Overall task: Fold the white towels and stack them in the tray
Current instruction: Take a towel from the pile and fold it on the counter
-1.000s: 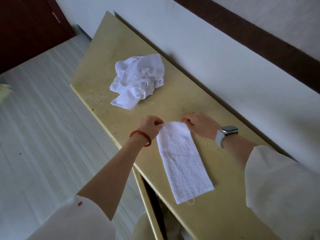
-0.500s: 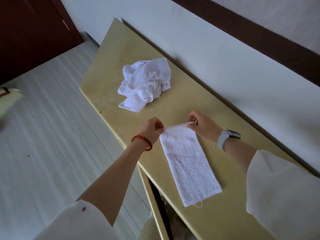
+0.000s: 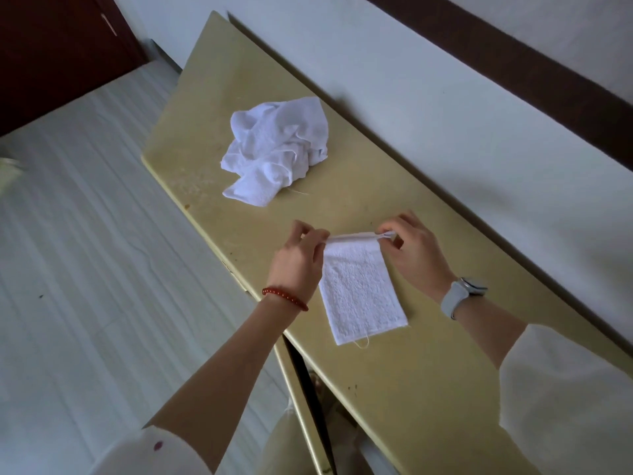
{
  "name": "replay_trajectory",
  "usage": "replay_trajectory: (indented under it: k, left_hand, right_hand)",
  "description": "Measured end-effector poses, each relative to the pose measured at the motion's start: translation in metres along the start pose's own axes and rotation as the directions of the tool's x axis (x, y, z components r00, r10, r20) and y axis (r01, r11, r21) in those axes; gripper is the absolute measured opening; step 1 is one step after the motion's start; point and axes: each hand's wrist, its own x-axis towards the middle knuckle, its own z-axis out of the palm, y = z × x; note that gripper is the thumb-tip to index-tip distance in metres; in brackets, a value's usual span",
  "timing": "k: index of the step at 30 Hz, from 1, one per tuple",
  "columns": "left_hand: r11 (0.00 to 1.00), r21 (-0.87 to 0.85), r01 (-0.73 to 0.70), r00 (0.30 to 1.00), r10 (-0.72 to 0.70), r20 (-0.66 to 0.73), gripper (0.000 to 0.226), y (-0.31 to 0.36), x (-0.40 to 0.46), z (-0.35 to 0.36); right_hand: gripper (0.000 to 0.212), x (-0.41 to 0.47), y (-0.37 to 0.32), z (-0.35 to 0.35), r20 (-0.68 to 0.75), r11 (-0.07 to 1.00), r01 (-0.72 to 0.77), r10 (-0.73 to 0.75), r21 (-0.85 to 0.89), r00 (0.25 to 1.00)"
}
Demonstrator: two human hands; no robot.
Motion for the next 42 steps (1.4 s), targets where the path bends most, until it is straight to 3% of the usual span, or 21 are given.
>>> replay_trajectory:
  k: [6, 11, 16, 25, 34, 39, 42]
  left_hand:
    - [0.985, -0.005, -0.17, 0.978, 0.169, 0.125, 0.021, 0.0, -0.064, 0.021]
    - [0.982, 0.074, -0.175, 0.967, 0.157, 0.198, 0.009, 0.002, -0.102, 0.034]
    - [0.979, 0.066, -0.195, 0.967, 0.18, 0.183, 0.022, 0.002, -0.116, 0.041]
    - [0.986, 0.063, -0.152, 0.982, 0.143, 0.123, 0.02, -0.005, -0.125, 0.047]
    - [0.967, 0.105, -0.232, 0.967, 0.217, 0.135, 0.022, -0.007, -0.133, 0.05]
    - [0.99, 0.109, -0.089, 0.996, 0.085, 0.038, 0.024, -0.009, -0.116, 0.038]
    - [0.986, 0.164, 0.042, 0.999, -0.044, 0.011, 0.029, -0.022, -0.098, 0.036]
  right_hand:
    - [0.016, -0.078, 0.012, 0.008, 0.085, 0.999, -0.042, 0.045, -0.034, 0.995]
    - [0.02, -0.115, 0.013, 0.011, 0.16, 0.989, -0.071, 0.092, -0.132, 0.983]
    - [0.021, -0.125, 0.016, 0.015, 0.172, 0.986, -0.036, 0.065, -0.166, 0.983]
    - [0.017, -0.131, 0.018, 0.017, 0.169, 0.982, -0.004, 0.036, -0.189, 0.985]
    - [0.014, -0.135, 0.022, 0.018, 0.163, 0.989, -0.003, 0.028, -0.149, 0.986]
    - [0.029, -0.127, 0.012, 0.022, 0.035, 0.945, 0.092, -0.085, -0.313, 0.996]
    - [0.036, -0.108, -0.002, 0.042, 0.072, 0.92, 0.139, -0.121, -0.366, 0.99]
